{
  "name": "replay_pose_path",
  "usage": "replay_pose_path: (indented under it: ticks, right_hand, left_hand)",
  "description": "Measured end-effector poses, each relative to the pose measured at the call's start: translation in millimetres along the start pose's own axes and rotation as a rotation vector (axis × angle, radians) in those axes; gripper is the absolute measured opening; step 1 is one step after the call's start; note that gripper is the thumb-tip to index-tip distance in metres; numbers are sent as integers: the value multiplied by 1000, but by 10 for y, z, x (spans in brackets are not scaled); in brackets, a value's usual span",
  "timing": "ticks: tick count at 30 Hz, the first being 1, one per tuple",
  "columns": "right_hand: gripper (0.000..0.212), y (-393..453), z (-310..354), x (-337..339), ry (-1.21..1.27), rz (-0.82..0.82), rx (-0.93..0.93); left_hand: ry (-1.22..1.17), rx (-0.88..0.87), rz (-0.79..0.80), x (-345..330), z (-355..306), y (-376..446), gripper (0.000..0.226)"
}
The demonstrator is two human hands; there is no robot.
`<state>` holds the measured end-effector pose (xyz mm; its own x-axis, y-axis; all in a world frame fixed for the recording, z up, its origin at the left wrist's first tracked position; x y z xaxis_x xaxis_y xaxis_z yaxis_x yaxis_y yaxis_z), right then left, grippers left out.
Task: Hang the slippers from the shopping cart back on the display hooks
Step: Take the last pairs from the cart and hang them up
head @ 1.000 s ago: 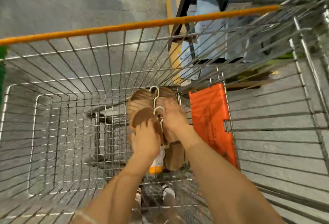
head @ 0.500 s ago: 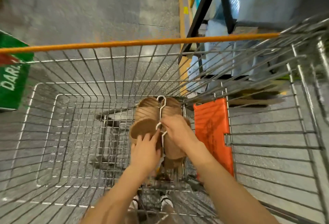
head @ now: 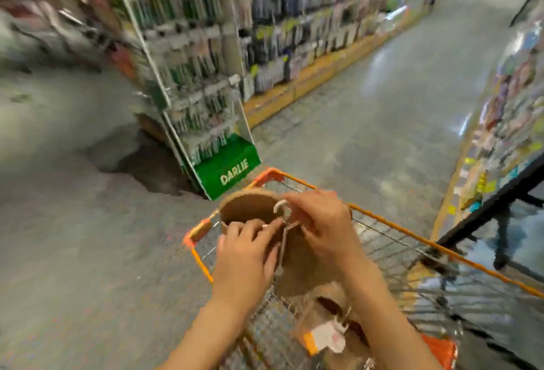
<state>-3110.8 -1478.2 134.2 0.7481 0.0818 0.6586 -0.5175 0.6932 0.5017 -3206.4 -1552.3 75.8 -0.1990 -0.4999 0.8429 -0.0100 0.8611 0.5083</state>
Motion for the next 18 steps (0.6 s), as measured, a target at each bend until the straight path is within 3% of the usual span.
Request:
replay_pose_path:
  ticks: [7, 11, 18]
  right_hand:
    - [31, 235, 1899, -292, 272, 46, 416]
    - [27, -69, 2888, -651, 416, 196, 583]
    - [29, -1203, 4231, -1022, 689, 478, 751]
  left_hand:
    - [253, 347, -262, 1812, 397, -879, 49]
    - [479, 609, -303, 2589, 402, -1703, 32]
    - [787, 942, -302, 3415, -67, -3266, 28]
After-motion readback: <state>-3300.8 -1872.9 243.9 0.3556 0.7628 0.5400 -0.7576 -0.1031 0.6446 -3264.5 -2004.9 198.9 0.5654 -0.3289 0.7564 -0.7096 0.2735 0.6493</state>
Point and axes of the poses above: each hand's wrist, its own y-axis towards the middle knuckle, its own x-axis out of the back of the hand, z = x × y, the point moved 7 cm from there along y, towards the middle knuckle, and after that the axes turned 14 degrees about -x, right-handed, at the moved point
